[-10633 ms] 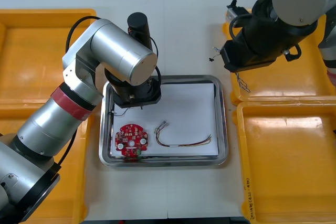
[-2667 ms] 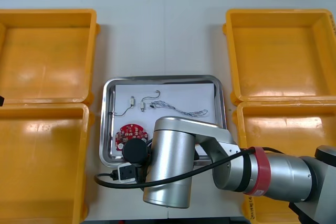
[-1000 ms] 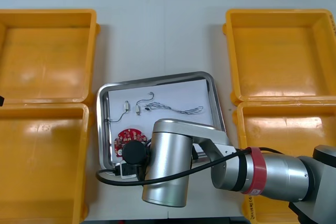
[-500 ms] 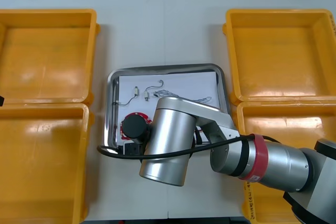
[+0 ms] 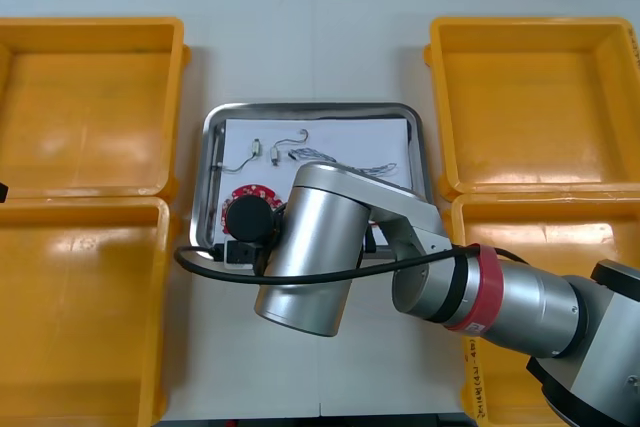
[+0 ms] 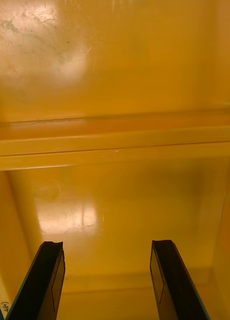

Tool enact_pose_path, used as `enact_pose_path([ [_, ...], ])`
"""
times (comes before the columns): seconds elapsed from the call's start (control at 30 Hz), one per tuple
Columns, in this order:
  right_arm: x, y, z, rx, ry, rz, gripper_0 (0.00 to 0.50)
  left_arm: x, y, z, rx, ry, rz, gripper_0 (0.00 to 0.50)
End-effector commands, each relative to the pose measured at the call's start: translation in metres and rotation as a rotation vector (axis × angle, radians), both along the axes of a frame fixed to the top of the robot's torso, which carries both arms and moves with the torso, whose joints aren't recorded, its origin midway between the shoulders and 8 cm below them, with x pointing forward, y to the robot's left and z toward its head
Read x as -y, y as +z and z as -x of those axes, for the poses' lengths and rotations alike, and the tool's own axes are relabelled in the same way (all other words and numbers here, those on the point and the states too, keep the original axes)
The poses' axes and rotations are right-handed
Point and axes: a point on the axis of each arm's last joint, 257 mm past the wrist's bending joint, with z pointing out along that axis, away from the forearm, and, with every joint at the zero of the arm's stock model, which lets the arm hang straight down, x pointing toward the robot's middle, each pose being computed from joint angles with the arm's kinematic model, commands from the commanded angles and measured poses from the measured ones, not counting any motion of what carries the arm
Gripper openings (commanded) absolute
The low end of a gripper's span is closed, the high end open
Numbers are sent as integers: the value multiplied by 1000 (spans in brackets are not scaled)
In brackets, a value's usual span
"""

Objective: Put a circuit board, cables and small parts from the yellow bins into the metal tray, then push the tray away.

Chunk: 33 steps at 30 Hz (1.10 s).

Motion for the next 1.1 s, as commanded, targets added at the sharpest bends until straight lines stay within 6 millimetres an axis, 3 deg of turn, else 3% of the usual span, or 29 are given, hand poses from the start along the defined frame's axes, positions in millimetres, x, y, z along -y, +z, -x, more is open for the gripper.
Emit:
enact_pose_path([
  [0.03,-24,30,-21,59,-9,-65,0,-16,15,6,16,0,-55,500],
  [0.3,-22,33,-46,87,-27,-47,0,-16,15,6,16,0,-55,500],
  [0.73,-43,55,-86,134,-2,-52,0,-16,15,6,16,0,-55,500],
  [1.1,-46,66,-114,185,4,-75,0,-16,15,6,16,0,-55,500],
])
